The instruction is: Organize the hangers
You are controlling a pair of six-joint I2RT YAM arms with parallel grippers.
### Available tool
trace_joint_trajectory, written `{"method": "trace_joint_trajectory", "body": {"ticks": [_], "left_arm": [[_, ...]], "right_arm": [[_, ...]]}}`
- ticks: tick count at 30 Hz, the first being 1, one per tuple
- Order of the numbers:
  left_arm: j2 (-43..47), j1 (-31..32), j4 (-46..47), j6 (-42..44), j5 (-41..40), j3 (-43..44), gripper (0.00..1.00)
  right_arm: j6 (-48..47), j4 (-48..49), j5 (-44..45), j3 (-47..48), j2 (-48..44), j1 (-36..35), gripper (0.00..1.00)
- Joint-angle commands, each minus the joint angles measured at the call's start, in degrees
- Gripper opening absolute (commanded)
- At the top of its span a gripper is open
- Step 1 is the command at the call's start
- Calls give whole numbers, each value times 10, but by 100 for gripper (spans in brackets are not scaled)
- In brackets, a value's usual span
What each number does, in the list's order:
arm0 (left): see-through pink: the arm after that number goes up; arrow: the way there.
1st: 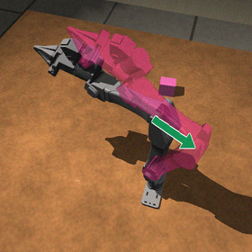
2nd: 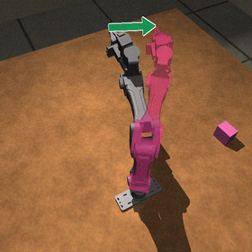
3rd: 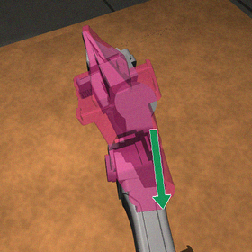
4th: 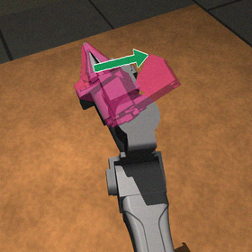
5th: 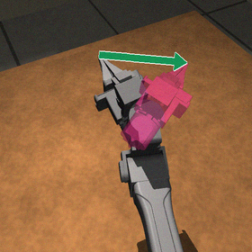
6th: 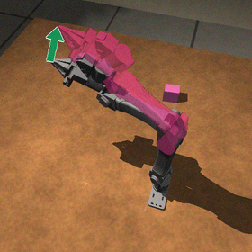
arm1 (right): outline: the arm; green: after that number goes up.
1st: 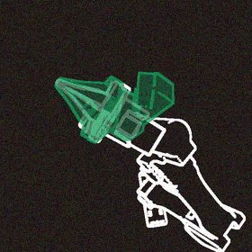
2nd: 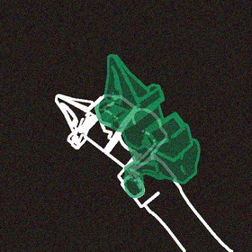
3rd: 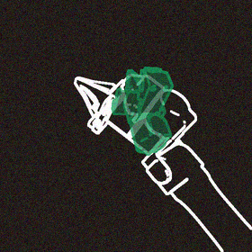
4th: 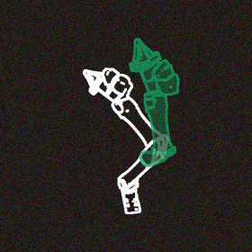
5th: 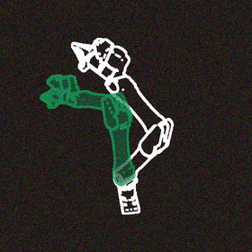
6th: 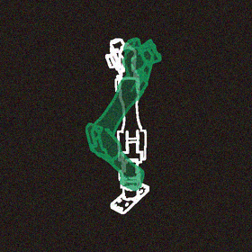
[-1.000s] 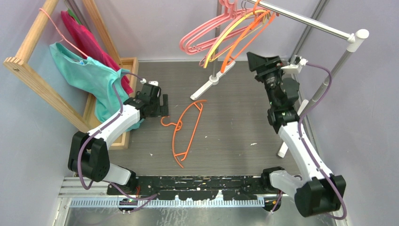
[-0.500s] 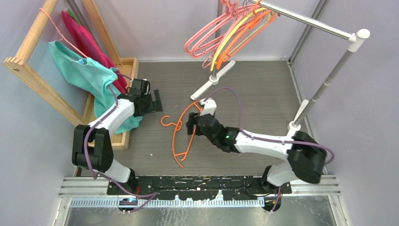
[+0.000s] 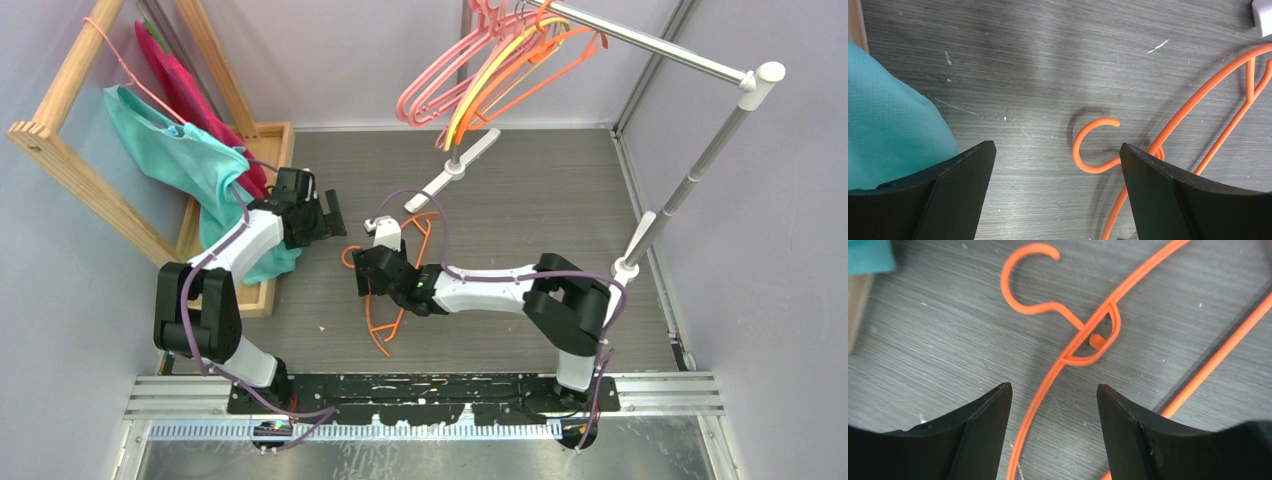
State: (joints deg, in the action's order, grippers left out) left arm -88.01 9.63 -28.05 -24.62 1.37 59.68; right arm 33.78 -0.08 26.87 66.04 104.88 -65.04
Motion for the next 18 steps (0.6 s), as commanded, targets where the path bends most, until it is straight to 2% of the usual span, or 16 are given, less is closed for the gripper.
{"method": "trace_joint_trajectory", "body": {"ticks": [1, 5, 9, 13, 18], "left_arm": [[32, -3, 28, 7, 15, -14, 98], [42, -3, 32, 8, 22, -20, 98], [54, -3, 37, 8, 25, -28, 98], [59, -3, 41, 6, 29, -35, 98], [66, -3, 38, 7, 26, -42, 98]], "right_arm": [[46, -29, -16, 33, 31, -6, 68], [64, -29, -22, 35, 50, -8, 68], [75, -22, -37, 28, 61, -8, 62], [78, -17, -48, 23, 70, -8, 50], [77, -28, -23, 8, 70, -8, 28]]}}
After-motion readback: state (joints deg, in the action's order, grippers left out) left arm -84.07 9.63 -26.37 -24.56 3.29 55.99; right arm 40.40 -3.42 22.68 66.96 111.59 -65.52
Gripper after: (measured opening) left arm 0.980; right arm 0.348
